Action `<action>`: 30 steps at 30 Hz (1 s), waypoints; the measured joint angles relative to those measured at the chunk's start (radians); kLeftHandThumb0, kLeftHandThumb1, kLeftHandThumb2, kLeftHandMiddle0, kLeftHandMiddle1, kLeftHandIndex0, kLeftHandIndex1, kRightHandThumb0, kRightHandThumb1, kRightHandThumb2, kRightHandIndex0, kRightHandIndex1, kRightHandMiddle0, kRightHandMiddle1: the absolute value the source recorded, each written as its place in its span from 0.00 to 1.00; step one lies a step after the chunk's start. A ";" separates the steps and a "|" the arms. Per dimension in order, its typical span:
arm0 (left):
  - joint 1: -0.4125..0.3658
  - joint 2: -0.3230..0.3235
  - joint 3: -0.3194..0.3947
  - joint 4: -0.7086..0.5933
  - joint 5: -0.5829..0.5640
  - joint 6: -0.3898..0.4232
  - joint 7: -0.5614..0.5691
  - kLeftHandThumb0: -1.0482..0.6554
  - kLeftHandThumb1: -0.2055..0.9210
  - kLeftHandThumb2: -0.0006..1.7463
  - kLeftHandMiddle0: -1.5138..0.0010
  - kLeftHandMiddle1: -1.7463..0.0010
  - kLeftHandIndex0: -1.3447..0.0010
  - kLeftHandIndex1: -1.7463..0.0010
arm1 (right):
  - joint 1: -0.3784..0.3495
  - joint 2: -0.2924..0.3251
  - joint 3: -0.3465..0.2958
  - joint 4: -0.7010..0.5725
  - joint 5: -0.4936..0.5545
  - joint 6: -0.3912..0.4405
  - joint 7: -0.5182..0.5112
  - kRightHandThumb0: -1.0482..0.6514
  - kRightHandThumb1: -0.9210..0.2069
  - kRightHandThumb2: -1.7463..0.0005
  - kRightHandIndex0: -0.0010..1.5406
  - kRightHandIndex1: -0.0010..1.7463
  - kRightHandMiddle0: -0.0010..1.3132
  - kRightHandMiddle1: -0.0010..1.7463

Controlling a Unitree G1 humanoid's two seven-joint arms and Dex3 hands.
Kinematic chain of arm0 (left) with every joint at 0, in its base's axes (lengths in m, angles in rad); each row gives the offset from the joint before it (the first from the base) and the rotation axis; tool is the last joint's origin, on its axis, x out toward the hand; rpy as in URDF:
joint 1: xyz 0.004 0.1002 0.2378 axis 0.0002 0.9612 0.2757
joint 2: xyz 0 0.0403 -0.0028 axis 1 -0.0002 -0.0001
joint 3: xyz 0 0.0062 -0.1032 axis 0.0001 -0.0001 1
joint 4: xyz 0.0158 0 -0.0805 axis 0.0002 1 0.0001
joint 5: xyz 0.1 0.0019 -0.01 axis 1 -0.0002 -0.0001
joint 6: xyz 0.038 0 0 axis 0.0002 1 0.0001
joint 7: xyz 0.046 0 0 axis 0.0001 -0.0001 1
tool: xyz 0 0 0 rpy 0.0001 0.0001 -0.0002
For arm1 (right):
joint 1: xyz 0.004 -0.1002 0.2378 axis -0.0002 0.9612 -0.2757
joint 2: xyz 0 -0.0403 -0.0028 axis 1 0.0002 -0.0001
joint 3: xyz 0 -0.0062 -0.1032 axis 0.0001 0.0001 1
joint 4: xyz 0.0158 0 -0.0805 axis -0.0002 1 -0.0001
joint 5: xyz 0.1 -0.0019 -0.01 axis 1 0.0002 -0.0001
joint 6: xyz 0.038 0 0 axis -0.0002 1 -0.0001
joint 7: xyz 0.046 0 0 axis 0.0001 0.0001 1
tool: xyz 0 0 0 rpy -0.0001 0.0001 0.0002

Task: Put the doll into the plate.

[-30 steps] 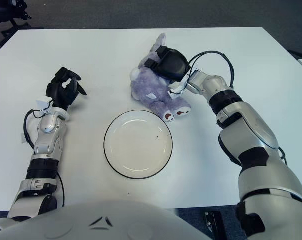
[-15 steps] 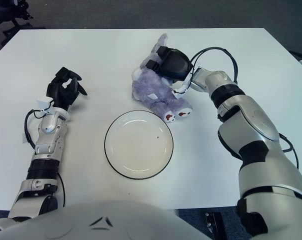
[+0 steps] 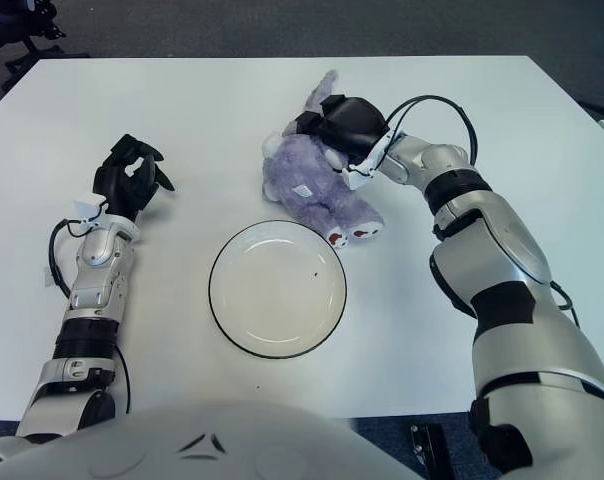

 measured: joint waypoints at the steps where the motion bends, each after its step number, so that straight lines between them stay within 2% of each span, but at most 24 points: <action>1: 0.000 0.000 -0.001 0.000 0.000 0.000 0.000 0.47 1.00 0.25 0.43 0.00 0.59 0.00 | 0.002 0.000 -0.010 0.000 0.012 0.003 0.019 0.84 0.36 0.40 0.30 1.00 0.42 1.00; 7: 0.004 0.000 -0.004 -0.001 0.004 -0.001 0.003 0.47 1.00 0.25 0.43 0.00 0.59 0.00 | 0.002 -0.002 -0.077 -0.012 0.103 0.030 0.199 0.86 0.36 0.40 0.29 1.00 0.42 1.00; 13: 0.006 0.000 -0.007 -0.007 0.008 -0.001 0.006 0.47 1.00 0.25 0.43 0.00 0.59 0.00 | -0.010 -0.013 -0.110 -0.025 0.123 0.040 0.314 0.86 0.37 0.39 0.30 1.00 0.42 1.00; 17: 0.007 -0.001 -0.008 -0.011 0.009 -0.001 0.006 0.47 1.00 0.25 0.43 0.00 0.58 0.00 | -0.043 -0.026 -0.123 -0.025 0.123 0.043 0.381 0.86 0.38 0.38 0.30 1.00 0.42 1.00; 24: 0.009 -0.005 -0.010 -0.014 0.011 -0.001 0.007 0.47 1.00 0.25 0.43 0.00 0.58 0.00 | -0.113 -0.074 -0.126 -0.070 0.119 0.039 0.560 0.86 0.38 0.38 0.30 1.00 0.43 1.00; 30: 0.009 -0.006 -0.011 -0.016 0.012 -0.001 0.007 0.47 1.00 0.25 0.43 0.00 0.58 0.00 | -0.158 -0.099 -0.146 -0.114 0.120 0.038 0.620 0.86 0.38 0.38 0.30 1.00 0.43 1.00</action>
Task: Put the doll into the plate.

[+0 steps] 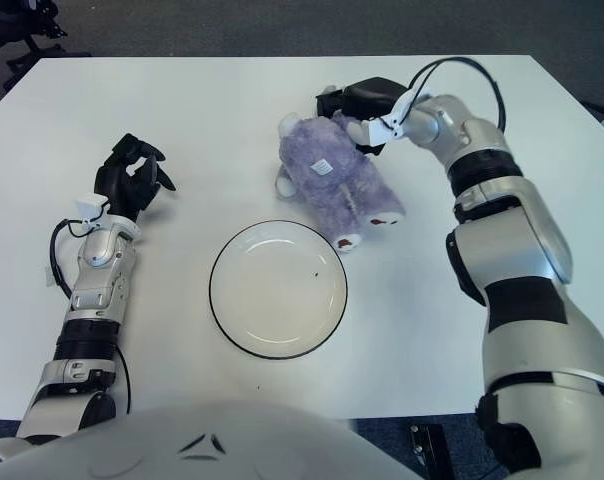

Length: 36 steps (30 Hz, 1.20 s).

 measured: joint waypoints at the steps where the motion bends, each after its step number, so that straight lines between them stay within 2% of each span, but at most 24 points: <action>1: 0.000 -0.001 0.000 0.000 0.000 0.000 0.000 0.47 1.00 0.25 0.43 0.00 0.58 0.00 | -0.003 -0.003 -0.003 -0.005 0.000 0.000 0.003 0.86 0.38 0.38 0.30 1.00 0.43 1.00; 11: 0.000 -0.006 -0.002 -0.004 0.000 0.000 0.005 0.47 1.00 0.24 0.43 0.00 0.58 0.00 | -0.010 -0.007 -0.015 -0.005 -0.021 0.019 -0.053 0.86 0.38 0.38 0.31 1.00 0.44 1.00; 28: -0.001 -0.006 -0.002 -0.002 -0.006 -0.008 0.003 0.47 1.00 0.24 0.43 0.00 0.57 0.00 | -0.010 -0.010 -0.019 0.041 -0.045 -0.003 -0.223 0.86 0.39 0.37 0.31 1.00 0.44 1.00; 36: -0.003 -0.006 -0.002 0.003 -0.013 -0.018 -0.004 0.47 1.00 0.24 0.43 0.00 0.57 0.00 | -0.010 -0.013 -0.023 0.065 -0.045 -0.020 -0.242 0.86 0.39 0.37 0.31 1.00 0.45 1.00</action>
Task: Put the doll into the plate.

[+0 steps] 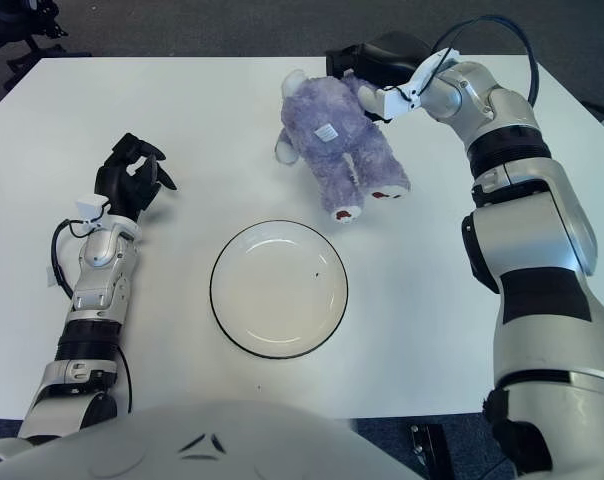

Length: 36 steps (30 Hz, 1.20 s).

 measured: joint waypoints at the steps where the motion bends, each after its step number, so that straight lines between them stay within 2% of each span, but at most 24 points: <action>1: 0.000 0.000 0.000 0.001 0.000 0.000 0.000 0.47 1.00 0.24 0.43 0.00 0.57 0.00 | 0.000 0.000 -0.002 0.002 0.004 -0.001 0.004 0.86 0.39 0.37 0.31 1.00 0.45 1.00; 11: -0.004 0.000 0.000 0.013 -0.001 -0.004 -0.002 0.47 1.00 0.24 0.43 0.00 0.57 0.00 | 0.001 0.016 -0.115 0.022 0.170 -0.014 0.122 0.86 0.39 0.37 0.31 1.00 0.44 1.00; 16: -0.011 0.001 0.001 0.022 -0.001 -0.006 -0.004 0.47 1.00 0.24 0.43 0.00 0.57 0.00 | 0.006 0.027 -0.151 0.013 0.227 -0.019 0.171 0.86 0.39 0.37 0.31 1.00 0.44 1.00; 24: -0.016 0.001 0.000 0.029 -0.001 -0.008 -0.005 0.47 1.00 0.24 0.43 0.00 0.56 0.00 | 0.021 0.038 -0.157 -0.007 0.238 -0.020 0.207 0.86 0.39 0.37 0.31 1.00 0.44 1.00; 36: -0.025 0.002 0.000 0.047 0.000 -0.016 -0.006 0.47 1.00 0.24 0.42 0.00 0.56 0.00 | 0.019 0.042 -0.157 -0.007 0.239 -0.022 0.319 0.86 0.39 0.37 0.31 1.00 0.45 1.00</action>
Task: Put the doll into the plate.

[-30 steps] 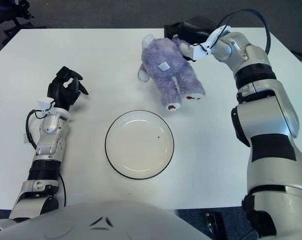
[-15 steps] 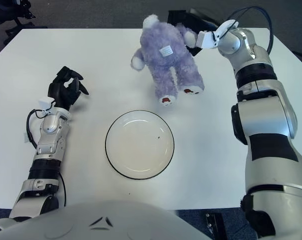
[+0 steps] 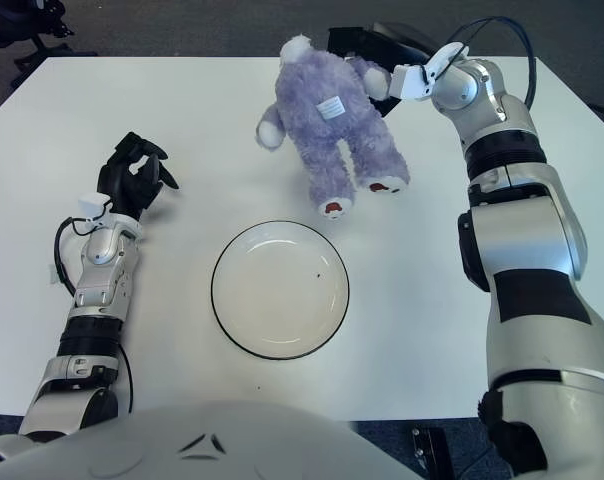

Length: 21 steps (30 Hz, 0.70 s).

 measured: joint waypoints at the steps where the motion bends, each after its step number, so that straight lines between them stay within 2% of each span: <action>1: 0.000 0.000 0.000 0.001 0.000 0.000 0.000 0.47 1.00 0.24 0.41 0.00 0.56 0.00 | -0.001 0.000 0.000 0.000 0.000 0.001 0.005 0.86 0.39 0.37 0.31 1.00 0.45 1.00; 8: 0.001 0.001 -0.002 -0.003 0.009 -0.005 0.001 0.47 1.00 0.23 0.41 0.00 0.55 0.00 | -0.052 0.002 0.005 0.020 0.004 0.069 0.170 0.86 0.39 0.37 0.31 1.00 0.45 1.00; 14: 0.002 0.001 -0.003 -0.005 0.012 -0.005 0.001 0.47 1.00 0.23 0.40 0.00 0.55 0.00 | -0.073 0.002 0.003 0.022 0.005 0.088 0.207 0.86 0.39 0.37 0.31 1.00 0.45 1.00; 15: 0.002 0.001 -0.003 -0.005 0.013 -0.005 0.001 0.47 1.00 0.23 0.40 0.00 0.55 0.00 | -0.075 0.003 0.003 0.024 0.005 0.089 0.211 0.79 0.38 0.43 0.35 1.00 0.46 1.00; 16: 0.003 0.001 -0.003 -0.006 0.013 -0.005 0.001 0.47 1.00 0.23 0.40 0.00 0.55 0.00 | -0.081 0.005 0.003 0.030 0.005 0.094 0.219 0.68 0.30 0.57 0.42 1.00 0.47 1.00; 18: 0.005 0.001 -0.004 -0.009 0.015 -0.005 0.002 0.46 1.00 0.24 0.40 0.00 0.55 0.00 | -0.094 0.011 0.002 0.050 0.006 0.113 0.240 0.57 0.18 0.78 0.49 1.00 0.47 1.00; 19: 0.006 0.001 -0.004 -0.010 0.016 -0.005 0.002 0.46 1.00 0.24 0.40 0.00 0.55 0.00 | -0.101 0.013 0.002 0.060 0.007 0.124 0.251 0.54 0.15 0.84 0.51 1.00 0.47 1.00; 21: 0.009 0.001 -0.005 -0.013 0.019 -0.005 0.003 0.46 1.00 0.24 0.40 0.00 0.55 0.00 | -0.111 0.016 0.002 0.071 0.007 0.138 0.266 0.51 0.12 0.89 0.52 1.00 0.47 1.00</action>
